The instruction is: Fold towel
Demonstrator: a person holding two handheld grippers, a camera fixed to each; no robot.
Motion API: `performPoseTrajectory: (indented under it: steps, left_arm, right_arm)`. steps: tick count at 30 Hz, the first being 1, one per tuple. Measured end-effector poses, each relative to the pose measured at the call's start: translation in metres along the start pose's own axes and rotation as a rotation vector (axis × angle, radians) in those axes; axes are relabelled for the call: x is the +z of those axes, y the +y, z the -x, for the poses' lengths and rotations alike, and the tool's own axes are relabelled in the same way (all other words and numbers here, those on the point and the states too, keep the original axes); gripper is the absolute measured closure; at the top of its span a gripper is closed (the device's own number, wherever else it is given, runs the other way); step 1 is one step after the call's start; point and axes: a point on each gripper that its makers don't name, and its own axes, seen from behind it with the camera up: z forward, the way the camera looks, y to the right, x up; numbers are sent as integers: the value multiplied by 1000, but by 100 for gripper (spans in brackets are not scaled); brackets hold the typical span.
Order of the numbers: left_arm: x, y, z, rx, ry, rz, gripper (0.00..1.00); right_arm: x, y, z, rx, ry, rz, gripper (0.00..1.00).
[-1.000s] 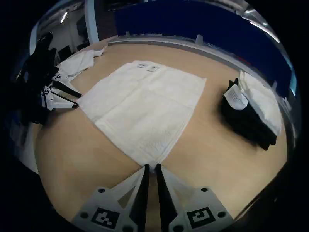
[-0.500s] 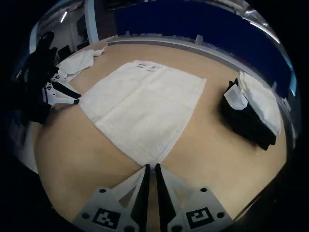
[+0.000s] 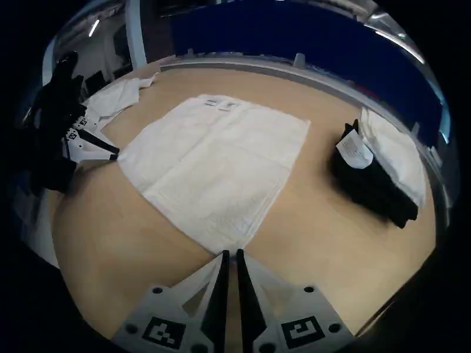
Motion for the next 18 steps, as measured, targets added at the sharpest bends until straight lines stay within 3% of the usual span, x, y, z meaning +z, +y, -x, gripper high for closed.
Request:
performPoseTrajectory:
  steps: [9,18]
  left_arm:
    - [-7,-2,-6,-8,7,3,90]
    - [-25,1,-22,-25,31,2,90]
  right_arm:
    - [-5,1,-9,5,13,-5,91]
    - [-22,2,-30,6,41,-3,91]
